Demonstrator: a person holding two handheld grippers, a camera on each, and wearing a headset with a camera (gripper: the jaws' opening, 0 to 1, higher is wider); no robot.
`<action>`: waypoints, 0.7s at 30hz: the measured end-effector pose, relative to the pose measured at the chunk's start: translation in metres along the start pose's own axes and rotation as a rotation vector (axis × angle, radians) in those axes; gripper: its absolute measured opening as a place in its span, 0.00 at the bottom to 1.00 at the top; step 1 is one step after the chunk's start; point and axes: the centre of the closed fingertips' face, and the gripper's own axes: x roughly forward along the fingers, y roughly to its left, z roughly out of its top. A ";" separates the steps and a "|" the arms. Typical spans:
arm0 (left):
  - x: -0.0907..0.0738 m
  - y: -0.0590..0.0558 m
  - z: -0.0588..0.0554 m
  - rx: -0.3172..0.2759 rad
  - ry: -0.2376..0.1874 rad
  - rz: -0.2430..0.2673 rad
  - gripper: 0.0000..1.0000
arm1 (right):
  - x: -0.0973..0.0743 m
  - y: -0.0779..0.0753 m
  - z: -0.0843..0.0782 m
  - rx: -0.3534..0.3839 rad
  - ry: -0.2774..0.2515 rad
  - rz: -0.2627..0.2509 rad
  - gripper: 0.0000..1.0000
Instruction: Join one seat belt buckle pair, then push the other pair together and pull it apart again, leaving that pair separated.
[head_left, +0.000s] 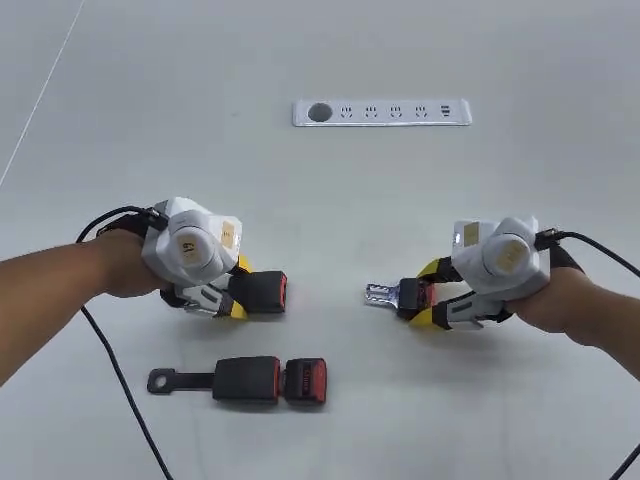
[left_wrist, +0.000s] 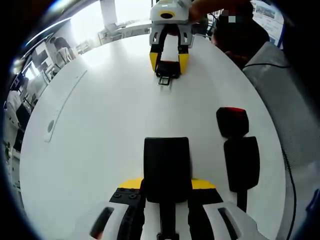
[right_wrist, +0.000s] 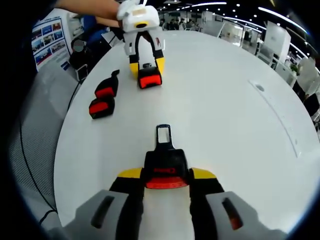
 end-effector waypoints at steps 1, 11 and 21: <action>0.000 0.000 0.000 -0.001 0.001 0.000 0.33 | -0.001 0.000 -0.001 0.006 -0.002 -0.003 0.36; 0.001 0.000 -0.002 -0.094 -0.008 0.036 0.37 | -0.006 -0.007 0.001 -0.089 0.027 -0.131 0.45; -0.047 0.015 0.023 -0.445 -0.296 0.198 0.77 | -0.039 -0.016 0.018 0.198 -0.167 -0.323 0.80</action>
